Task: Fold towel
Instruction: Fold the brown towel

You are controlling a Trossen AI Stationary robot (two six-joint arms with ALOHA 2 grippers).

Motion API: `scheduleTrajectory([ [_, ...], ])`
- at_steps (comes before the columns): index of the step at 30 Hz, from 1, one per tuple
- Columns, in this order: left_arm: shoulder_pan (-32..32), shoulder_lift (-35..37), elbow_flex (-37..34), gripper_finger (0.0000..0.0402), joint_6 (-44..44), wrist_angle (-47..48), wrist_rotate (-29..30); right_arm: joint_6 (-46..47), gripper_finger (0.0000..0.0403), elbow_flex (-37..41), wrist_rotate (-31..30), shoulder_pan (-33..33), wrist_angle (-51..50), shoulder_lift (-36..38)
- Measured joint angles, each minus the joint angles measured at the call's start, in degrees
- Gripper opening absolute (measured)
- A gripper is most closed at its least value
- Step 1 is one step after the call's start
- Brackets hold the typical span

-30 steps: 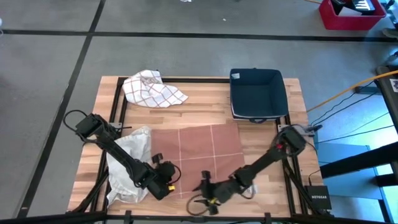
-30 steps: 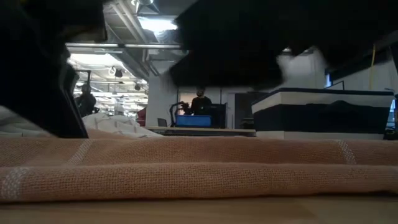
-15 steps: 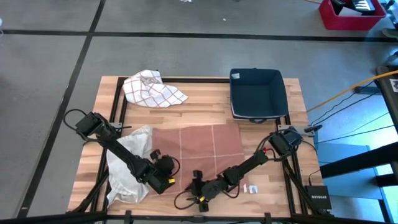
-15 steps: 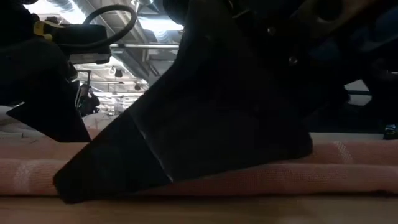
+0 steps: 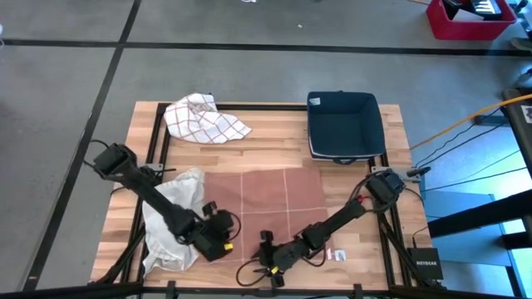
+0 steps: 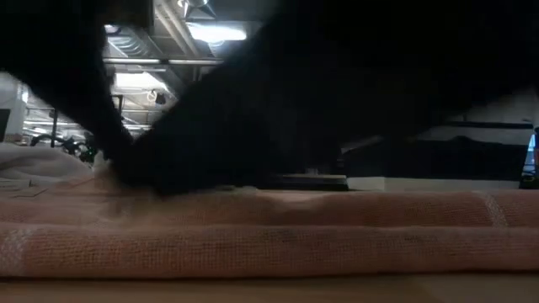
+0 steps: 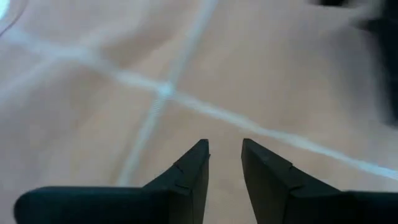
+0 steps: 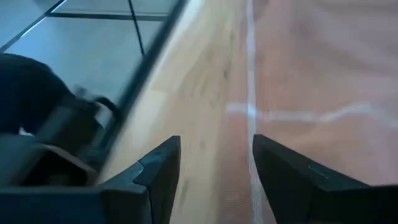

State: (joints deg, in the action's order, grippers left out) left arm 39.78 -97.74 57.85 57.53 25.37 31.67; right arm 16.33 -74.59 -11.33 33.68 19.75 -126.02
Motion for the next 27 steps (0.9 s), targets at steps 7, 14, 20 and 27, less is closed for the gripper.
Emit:
scheduleTrajectory([
  [7, 6.7, 4.7, 4.1, 0.0088, 1.1, -1.2, -4.0, 0.5, 0.0204, -0.1, 1.3, 3.7, -28.4, 14.7],
  [14, 10.0, 3.9, 2.0, 0.0088, 4.4, -0.2, -4.0, 11.6, 0.0204, -0.1, -6.5, 12.6, -58.1, 25.0],
  [20, 6.6, 3.9, 0.6, 0.0131, 8.2, -0.2, -3.7, 20.4, 0.0222, -0.1, -10.3, 14.7, -73.7, 27.5],
  [27, -0.5, 3.9, 0.7, 0.0221, -0.4, 3.5, -11.1, 18.2, 0.0286, 5.7, -11.0, 8.6, -77.9, 29.4],
])
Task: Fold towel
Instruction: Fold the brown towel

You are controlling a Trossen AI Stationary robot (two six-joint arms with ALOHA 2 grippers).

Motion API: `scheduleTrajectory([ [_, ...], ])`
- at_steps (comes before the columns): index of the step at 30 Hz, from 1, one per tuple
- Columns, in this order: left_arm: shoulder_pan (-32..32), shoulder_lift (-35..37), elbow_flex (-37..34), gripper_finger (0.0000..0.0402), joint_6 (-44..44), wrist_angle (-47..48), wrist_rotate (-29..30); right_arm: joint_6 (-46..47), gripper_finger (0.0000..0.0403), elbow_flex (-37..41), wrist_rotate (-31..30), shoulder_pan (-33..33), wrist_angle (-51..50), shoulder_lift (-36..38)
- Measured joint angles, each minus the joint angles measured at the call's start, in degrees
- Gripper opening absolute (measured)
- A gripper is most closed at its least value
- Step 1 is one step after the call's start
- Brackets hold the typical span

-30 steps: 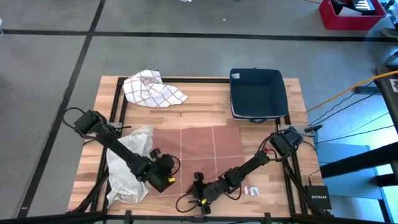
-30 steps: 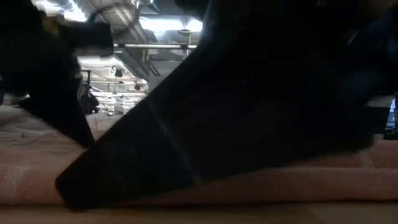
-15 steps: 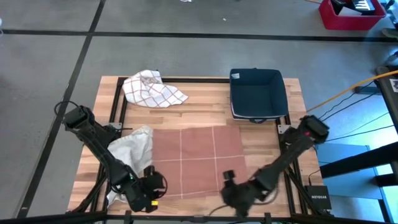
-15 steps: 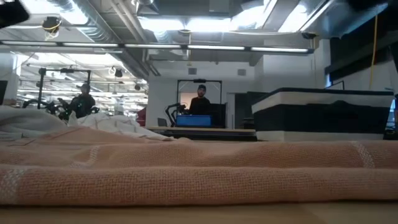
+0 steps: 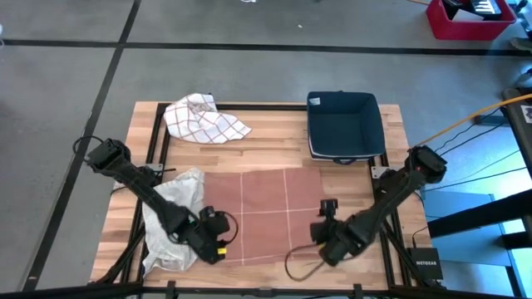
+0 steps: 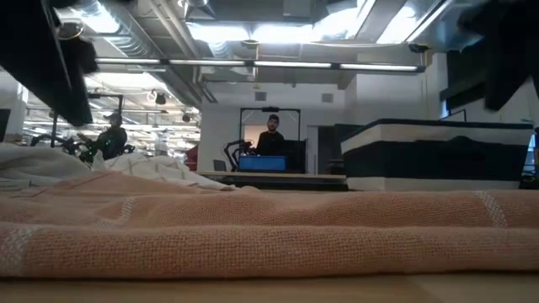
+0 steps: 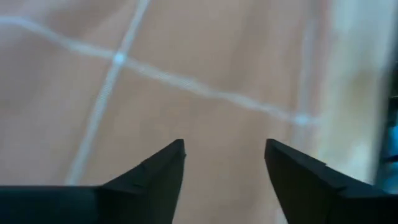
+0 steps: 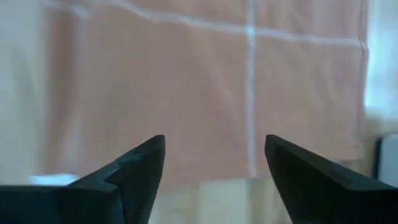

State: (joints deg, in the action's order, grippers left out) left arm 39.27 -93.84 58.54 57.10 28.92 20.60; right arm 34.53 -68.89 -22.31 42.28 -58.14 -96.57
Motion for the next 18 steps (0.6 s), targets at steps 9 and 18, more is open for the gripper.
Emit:
scheduleTrajectory([
  [9, -5.7, 0.0, 0.0, 0.0236, -11.8, 11.4, -8.8, -7.0, 0.0287, 18.0, 9.8, -10.2, 19.0, 11.8],
  [18, -6.4, 0.1, 0.0, 0.0235, -17.3, 15.0, -8.0, -11.0, 0.0282, 25.5, 12.3, -15.1, 27.2, 13.1],
])
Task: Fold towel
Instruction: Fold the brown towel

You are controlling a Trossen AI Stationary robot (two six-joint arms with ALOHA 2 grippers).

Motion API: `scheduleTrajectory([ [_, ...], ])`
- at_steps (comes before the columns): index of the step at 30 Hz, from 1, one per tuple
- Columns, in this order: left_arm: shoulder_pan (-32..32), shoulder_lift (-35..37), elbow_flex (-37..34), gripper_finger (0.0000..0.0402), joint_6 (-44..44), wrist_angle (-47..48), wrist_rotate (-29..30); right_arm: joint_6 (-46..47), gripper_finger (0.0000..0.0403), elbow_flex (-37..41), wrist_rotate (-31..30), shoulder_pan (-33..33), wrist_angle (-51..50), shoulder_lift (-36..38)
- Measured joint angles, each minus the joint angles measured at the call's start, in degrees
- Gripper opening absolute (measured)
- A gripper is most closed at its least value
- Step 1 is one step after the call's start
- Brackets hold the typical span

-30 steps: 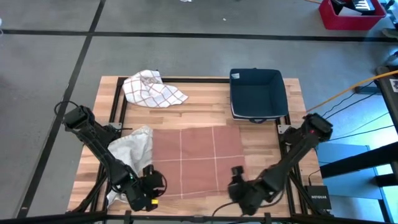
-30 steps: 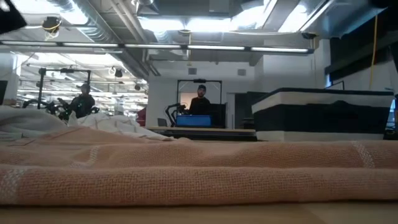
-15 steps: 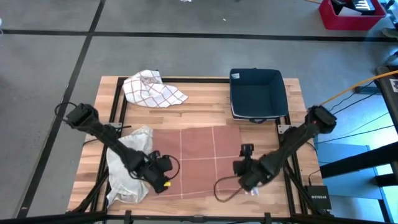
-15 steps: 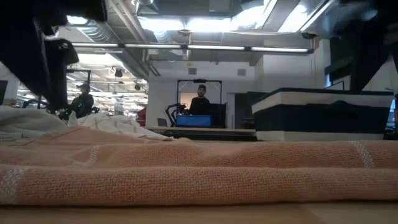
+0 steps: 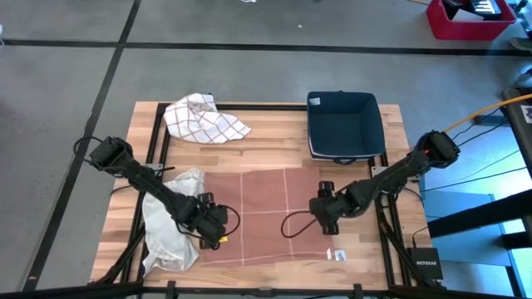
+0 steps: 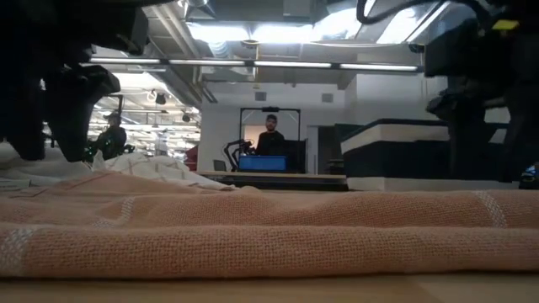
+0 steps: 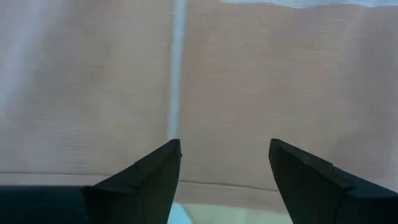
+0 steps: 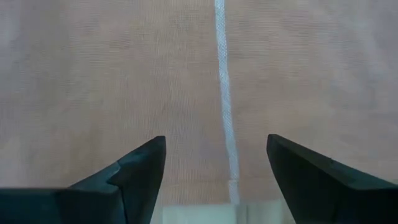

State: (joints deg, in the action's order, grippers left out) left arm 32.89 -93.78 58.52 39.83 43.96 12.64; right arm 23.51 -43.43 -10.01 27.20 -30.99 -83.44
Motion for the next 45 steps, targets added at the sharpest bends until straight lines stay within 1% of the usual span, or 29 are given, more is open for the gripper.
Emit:
scheduleTrajectory([
  [6, -0.4, 0.0, 0.0, 0.0235, -5.5, 1.0, 2.5, 0.5, 0.0282, 3.8, 0.1, 0.0, 7.3, 0.0],
  [10, -2.2, 0.0, -3.1, 0.0235, -5.5, 0.3, 2.6, 1.4, 0.0282, 3.9, 0.1, 0.1, 8.6, 0.0],
  [12, -3.3, 0.0, -5.5, 0.0235, -5.6, -2.2, 1.0, 1.6, 0.0282, 3.9, 0.1, 0.1, 9.0, 0.0],
  [14, -4.0, 0.0, -8.2, 0.0235, -6.2, -7.0, -0.9, 1.6, 0.0282, 3.9, 0.1, 0.1, 8.9, 0.0],
  [17, -4.5, 0.3, -11.6, 0.0235, -6.9, -12.1, -1.3, 1.7, 0.0282, 3.9, 0.0, 0.1, 9.1, 0.0],
  [21, -4.4, 0.5, -14.6, 0.0235, -4.5, -14.4, -2.3, 1.2, 0.0282, 3.9, 1.6, 0.1, 9.5, -0.4],
  [24, -3.9, 0.5, -15.1, 0.0235, -3.6, -14.6, -2.4, 0.1, 0.0282, 3.9, 2.9, 0.1, 9.5, -0.4],
  [29, -3.7, 0.5, -15.4, 0.0235, -4.0, -15.3, -2.4, -1.3, 0.0282, 3.9, 3.1, -0.8, 8.2, -0.5],
  [30, -3.7, 0.5, -15.4, 0.0235, -4.0, -15.5, -2.5, -1.3, 0.0282, 3.9, 3.0, -1.1, 7.7, -0.8],
  [33, -3.6, 0.5, -15.5, 0.0235, -4.0, -15.9, -2.5, -1.2, 0.0282, 3.9, 0.2, -2.3, 6.5, -1.8],
  [34, -3.6, 0.5, -15.5, 0.0235, -4.1, -15.9, -2.5, -1.3, 0.0282, 3.9, 0.3, -2.8, 6.9, -2.0],
  [37, -3.6, 0.5, -15.5, 0.0235, -4.3, -16.0, -2.6, -1.7, 0.0282, 3.9, 3.7, -4.2, 6.7, -3.6],
  [40, -3.6, 0.5, -15.5, 0.0235, -4.7, -16.0, -2.6, -2.4, 0.0282, 3.5, 5.7, -4.5, 5.8, -5.4],
  [45, -3.6, 0.5, -15.5, 0.0233, -5.3, -16.0, -2.7, -2.8, 0.0281, 3.5, 6.2, -4.4, 5.7, -7.2],
])
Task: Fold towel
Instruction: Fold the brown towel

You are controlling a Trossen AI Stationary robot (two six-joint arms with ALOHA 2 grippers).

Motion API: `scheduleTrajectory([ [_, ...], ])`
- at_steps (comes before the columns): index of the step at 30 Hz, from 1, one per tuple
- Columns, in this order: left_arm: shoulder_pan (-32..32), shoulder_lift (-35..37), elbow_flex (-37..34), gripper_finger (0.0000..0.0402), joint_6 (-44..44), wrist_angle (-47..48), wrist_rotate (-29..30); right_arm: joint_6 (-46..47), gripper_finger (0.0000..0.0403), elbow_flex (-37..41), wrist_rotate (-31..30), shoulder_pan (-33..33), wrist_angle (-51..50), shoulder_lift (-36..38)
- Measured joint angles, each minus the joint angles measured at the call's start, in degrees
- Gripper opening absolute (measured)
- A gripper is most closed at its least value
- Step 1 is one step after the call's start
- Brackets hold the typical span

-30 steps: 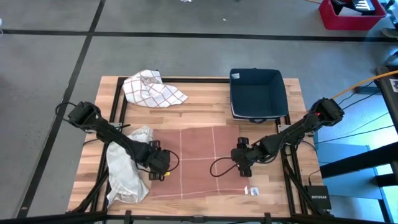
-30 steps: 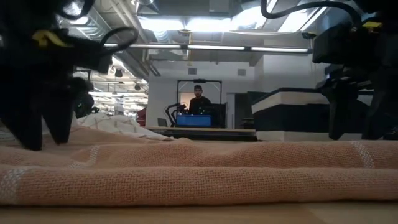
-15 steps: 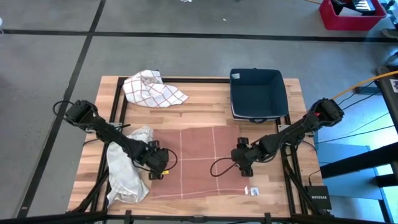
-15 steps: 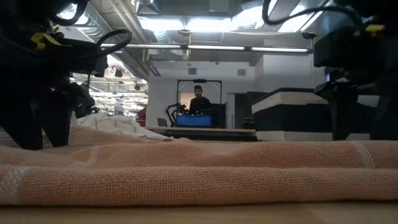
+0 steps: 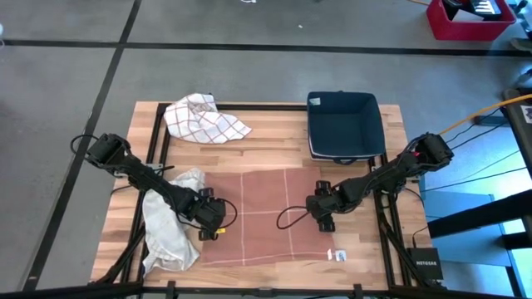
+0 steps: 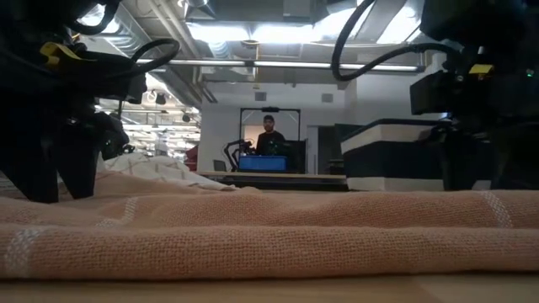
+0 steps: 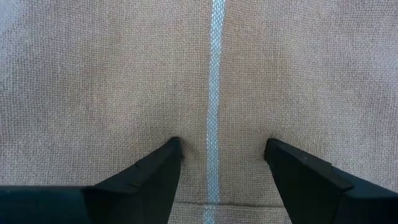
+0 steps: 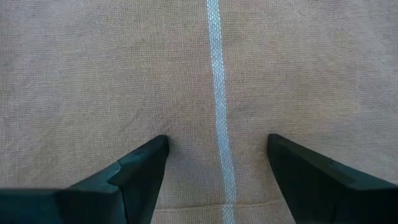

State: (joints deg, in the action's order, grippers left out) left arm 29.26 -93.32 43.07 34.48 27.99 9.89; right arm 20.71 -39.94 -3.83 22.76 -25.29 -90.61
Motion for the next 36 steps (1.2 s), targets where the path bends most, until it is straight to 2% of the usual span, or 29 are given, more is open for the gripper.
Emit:
scheduleTrajectory([
  [5, 0.0, 0.0, 0.0, 0.0195, -0.2, -0.2, -0.4, 0.0, 0.0242, 0.0, -0.6, 0.0, -1.0, -0.1],
  [15, 0.0, 0.0, -0.2, 0.0042, 0.0, -0.8, -0.8, -0.1, 0.0054, 0.0, -1.5, 0.1, -2.1, -0.1],
  [18, 0.0, 0.0, -0.2, 0.001, 0.0, -0.8, -0.8, 0.3, 0.0014, 0.0, -1.7, 0.1, -2.2, -0.1],
  [29, 0.3, -0.3, 0.3, 0.0016, 1.3, -2.5, 0.6, 2.9, 0.0008, 0.2, -3.5, 0.2, -1.7, -0.1],
  [32, 0.3, -0.3, 0.3, 0.005, 2.1, -2.8, 0.7, 3.0, 0.0013, 0.2, -3.5, 0.2, -1.5, -0.1],
  [36, 0.3, -0.3, 0.3, 0.0115, 2.7, -3.3, -0.1, 3.0, 0.0009, 0.2, -3.2, 0.1, -1.3, -0.2],
])
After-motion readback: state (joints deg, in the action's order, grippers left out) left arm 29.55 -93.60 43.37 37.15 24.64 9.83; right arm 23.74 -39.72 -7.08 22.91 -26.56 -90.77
